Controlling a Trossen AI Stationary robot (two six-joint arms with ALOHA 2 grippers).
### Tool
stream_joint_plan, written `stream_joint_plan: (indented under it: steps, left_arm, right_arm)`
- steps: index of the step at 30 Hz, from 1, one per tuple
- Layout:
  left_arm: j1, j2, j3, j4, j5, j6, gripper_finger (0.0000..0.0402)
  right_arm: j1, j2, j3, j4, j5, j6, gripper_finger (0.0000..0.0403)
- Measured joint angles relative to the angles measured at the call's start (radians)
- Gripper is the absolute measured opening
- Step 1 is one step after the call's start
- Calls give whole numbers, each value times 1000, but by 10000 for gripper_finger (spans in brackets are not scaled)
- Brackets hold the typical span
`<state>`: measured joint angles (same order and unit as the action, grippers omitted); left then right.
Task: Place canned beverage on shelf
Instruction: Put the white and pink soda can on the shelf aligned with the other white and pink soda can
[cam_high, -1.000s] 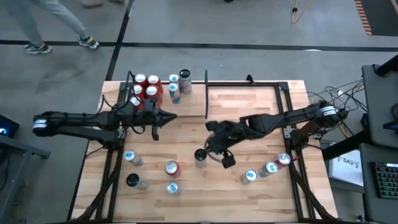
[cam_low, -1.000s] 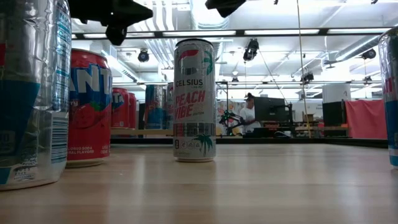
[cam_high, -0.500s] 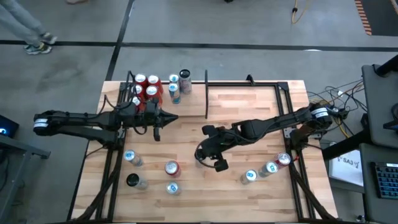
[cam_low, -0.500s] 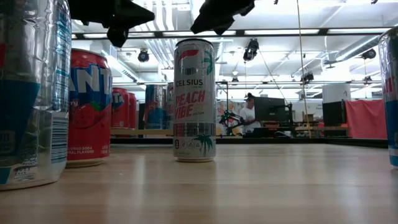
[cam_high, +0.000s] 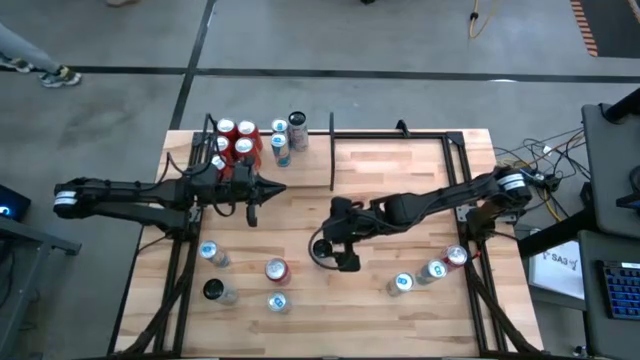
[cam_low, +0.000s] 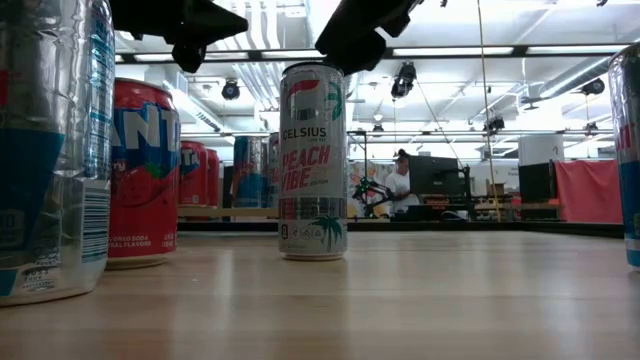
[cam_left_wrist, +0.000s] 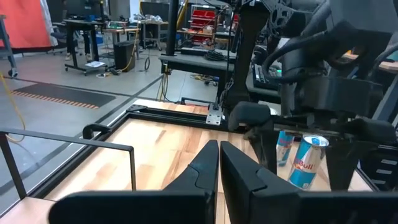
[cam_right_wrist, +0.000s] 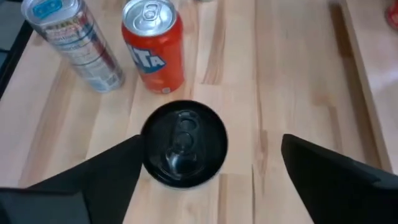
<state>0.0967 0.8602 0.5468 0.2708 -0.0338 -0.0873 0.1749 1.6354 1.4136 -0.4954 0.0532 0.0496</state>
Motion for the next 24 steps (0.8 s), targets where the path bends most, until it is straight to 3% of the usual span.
stream_joint_plan:
  steps: [10,24]
  left_arm:
    - [0,-8,0,7,0,42,0]
    - [0,-7,0,3,0,41,0]
  right_arm:
    - [0,53,6,-3,-72,63,373]
    - [-5,54,20,-7,-49,33,373]
